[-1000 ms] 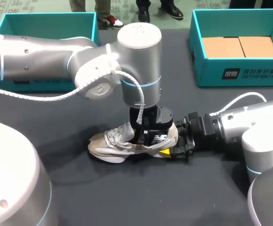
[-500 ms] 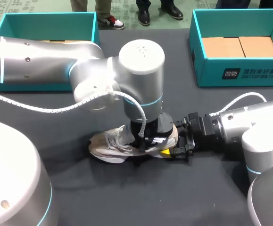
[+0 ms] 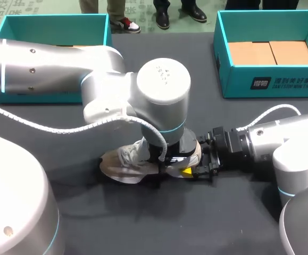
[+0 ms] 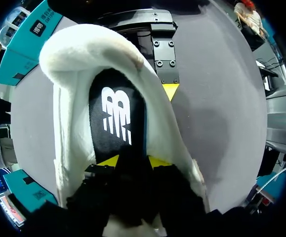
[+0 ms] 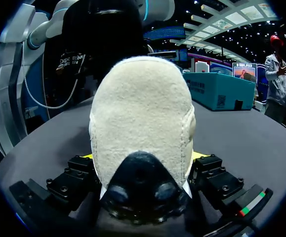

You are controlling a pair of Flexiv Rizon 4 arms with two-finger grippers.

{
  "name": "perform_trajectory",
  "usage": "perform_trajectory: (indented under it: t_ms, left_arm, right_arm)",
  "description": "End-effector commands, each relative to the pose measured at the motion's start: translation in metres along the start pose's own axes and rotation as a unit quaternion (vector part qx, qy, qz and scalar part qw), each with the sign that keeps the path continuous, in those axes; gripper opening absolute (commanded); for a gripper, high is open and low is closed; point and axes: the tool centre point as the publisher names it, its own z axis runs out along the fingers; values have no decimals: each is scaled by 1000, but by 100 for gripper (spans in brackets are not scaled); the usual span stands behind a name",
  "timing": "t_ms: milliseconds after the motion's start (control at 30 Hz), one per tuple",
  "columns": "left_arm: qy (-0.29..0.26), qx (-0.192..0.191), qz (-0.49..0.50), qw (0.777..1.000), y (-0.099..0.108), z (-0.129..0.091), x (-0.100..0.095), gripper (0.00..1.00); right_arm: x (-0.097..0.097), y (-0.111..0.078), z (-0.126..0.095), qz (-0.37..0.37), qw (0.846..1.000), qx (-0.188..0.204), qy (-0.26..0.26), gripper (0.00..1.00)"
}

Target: Take the shoe out of the shoebox, open the shoe tongue, remove and reinsert the insole, then place the shoe into the shoebox

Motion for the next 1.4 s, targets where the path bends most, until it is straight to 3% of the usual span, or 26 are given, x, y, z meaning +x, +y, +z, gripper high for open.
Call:
perform_trajectory:
  t_ms: [33,433,633,800,867,1400]
  left_arm:
    - [-16,-10,-5,1000,-5,5,-1,31]
    - [-25,-11,-12,1000,-2,2,-14,25]
    - [-24,-21,-15,999,-4,14,-20,20]
    - [-20,-31,-22,999,-3,23,-25,0]
    - [-17,-31,-26,999,-1,23,-28,0]
    - [99,73,-24,992,26,-9,-40,0]
  right_arm:
    - [0,0,3,1,1000,2,0,0]
    - [0,0,3,1,1000,2,0,0]
    - [0,0,3,1,1000,2,0,0]
    - [0,0,3,1,1000,2,0,0]
    - [0,0,3,1,1000,2,0,0]
    - [0,0,3,1,1000,2,0,0]
